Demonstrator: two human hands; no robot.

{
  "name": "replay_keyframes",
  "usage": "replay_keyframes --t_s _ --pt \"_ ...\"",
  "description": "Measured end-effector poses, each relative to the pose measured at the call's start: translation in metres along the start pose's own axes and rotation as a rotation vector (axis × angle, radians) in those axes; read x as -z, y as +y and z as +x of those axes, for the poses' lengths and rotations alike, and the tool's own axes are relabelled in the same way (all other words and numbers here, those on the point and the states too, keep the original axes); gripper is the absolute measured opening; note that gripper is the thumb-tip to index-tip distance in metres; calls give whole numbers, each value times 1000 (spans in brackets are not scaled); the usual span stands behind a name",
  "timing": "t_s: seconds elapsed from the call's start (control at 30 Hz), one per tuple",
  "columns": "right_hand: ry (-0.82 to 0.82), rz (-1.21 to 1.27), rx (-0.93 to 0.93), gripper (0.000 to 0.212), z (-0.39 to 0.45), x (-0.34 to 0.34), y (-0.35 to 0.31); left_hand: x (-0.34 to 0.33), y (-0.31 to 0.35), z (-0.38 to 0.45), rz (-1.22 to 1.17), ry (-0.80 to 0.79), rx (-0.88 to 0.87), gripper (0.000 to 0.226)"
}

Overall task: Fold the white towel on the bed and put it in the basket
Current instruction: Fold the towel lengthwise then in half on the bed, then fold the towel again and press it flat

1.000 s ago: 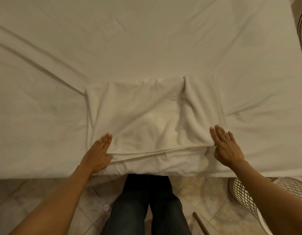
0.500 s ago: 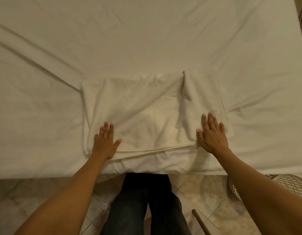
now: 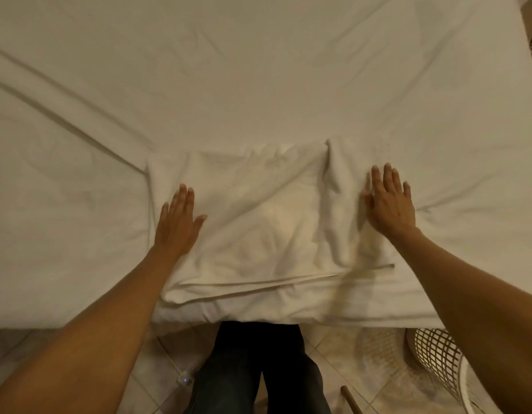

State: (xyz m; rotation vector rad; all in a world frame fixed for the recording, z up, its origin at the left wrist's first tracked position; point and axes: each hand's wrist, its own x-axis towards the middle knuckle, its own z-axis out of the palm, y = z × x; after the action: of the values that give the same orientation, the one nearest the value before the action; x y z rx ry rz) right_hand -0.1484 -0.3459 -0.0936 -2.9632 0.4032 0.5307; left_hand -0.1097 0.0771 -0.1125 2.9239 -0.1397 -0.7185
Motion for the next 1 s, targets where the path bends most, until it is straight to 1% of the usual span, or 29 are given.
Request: replay_keyframes --t_s 0.07,0.13,0.2,0.3,0.37,0.43,0.5,0.57,0.67,0.73,0.87,1.0 --pt "26 -33 39 59 33 14 -5 19 3 31 23 59 -21 64" --pt "21 -93 71 60 64 25 -7 36 4 60 72 71 -41 60" --pt "-14 -168 91 66 91 33 -8 50 3 86 147 17 -39 59" --pt "-133 -184 79 68 115 36 -10 60 -1 110 189 -111 -2 63" --pt "-170 -162 78 68 122 31 -11 59 -2 118 194 -123 -8 65" --pt "-136 -114 95 65 124 26 -10 53 0 120 182 -28 -32 63" --pt "-47 -83 123 58 122 22 -8 49 2 120 167 70 -39 56" --pt "57 -109 140 46 122 20 -6 46 0 120 154 136 -40 46" --pt "170 -188 142 24 122 23 -1 46 -5 122 138 229 -35 26" --pt "214 -240 147 15 122 28 3 51 -8 124 152 257 -19 21" --pt "203 -305 127 14 125 42 9 71 -9 132 182 284 -14 19" --pt "229 -292 141 16 134 54 13 82 -11 144 192 277 10 19"
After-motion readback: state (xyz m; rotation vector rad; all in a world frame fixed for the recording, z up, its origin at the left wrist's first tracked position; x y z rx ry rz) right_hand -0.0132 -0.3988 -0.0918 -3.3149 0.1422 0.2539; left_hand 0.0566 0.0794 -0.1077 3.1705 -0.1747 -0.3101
